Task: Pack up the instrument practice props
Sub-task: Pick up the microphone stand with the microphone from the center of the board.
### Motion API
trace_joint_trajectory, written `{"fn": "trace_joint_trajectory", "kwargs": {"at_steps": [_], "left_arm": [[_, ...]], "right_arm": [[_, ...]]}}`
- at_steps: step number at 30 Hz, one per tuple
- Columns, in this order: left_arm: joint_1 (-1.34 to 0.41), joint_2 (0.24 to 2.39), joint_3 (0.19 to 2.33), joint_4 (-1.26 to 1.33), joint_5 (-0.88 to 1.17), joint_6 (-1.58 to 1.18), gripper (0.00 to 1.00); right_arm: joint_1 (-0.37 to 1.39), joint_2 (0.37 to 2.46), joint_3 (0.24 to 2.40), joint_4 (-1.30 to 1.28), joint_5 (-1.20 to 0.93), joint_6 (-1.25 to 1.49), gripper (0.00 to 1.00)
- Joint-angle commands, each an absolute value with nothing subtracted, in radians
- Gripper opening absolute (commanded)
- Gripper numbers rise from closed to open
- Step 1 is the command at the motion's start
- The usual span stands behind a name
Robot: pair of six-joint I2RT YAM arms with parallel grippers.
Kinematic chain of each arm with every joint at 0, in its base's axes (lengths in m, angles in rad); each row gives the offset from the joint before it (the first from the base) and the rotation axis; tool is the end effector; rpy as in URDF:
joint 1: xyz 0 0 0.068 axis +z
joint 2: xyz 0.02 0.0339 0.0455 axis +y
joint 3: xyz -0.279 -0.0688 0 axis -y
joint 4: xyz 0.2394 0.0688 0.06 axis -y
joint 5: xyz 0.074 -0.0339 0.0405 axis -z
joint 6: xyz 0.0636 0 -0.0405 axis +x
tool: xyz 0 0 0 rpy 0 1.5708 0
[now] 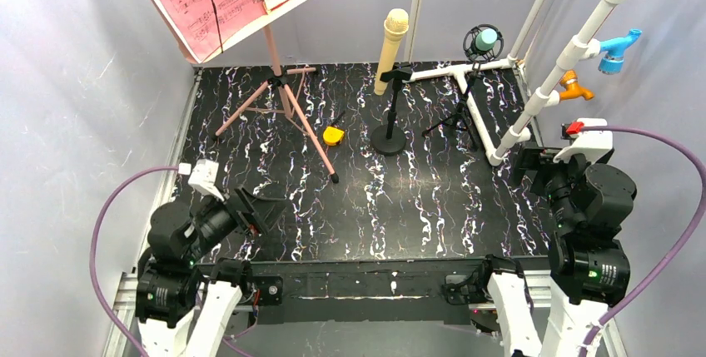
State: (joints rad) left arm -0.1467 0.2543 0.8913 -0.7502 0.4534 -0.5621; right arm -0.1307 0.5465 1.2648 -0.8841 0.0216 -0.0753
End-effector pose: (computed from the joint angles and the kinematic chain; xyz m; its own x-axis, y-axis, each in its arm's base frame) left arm 0.0326 -0.0330 0.3595 -0.3941 -0.4261 -0.8144 0.4159 0.7074 -0.5714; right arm 0.0574 -0.0089 0.4385 -0.1746 -0.0529 -0.9832 0.1387 0.9873 -0.0778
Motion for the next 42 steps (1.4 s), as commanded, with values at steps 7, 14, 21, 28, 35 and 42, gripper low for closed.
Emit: {"fn": "trace_joint_trajectory", "kwargs": {"at_steps": [7, 14, 21, 28, 35, 42], "left_arm": [[-0.144, 0.495, 0.881, -0.478, 0.696, -0.672, 1.0], [-0.291, 0.546, 0.874, -0.424, 0.617, -0.659, 1.0], [-0.606, 0.674, 0.957, -0.463, 0.323, -0.542, 1.0], [-0.713, 0.851, 1.08, -0.443, 0.212, -0.457, 1.0], [-0.726, 1.003, 1.196, -0.311, 0.236, -0.437, 1.0], [-0.739, 1.102, 1.23, -0.176, 0.227, -0.418, 1.0]], "right_arm": [[-0.135, 0.582, 1.159, -0.83, -0.149, -0.008, 1.0], [-0.134, 0.637, 1.116, -0.866, -0.51, -0.079, 1.0], [-0.134, 0.766, 1.052, -0.877, -0.847, -0.2, 1.0], [-0.131, 0.886, 1.006, -0.849, -0.913, -0.235, 1.0], [-0.133, 0.787, 0.858, -0.668, -0.943, -0.164, 1.0], [-0.137, 0.828, 0.85, -0.597, -0.931, -0.168, 1.0]]}}
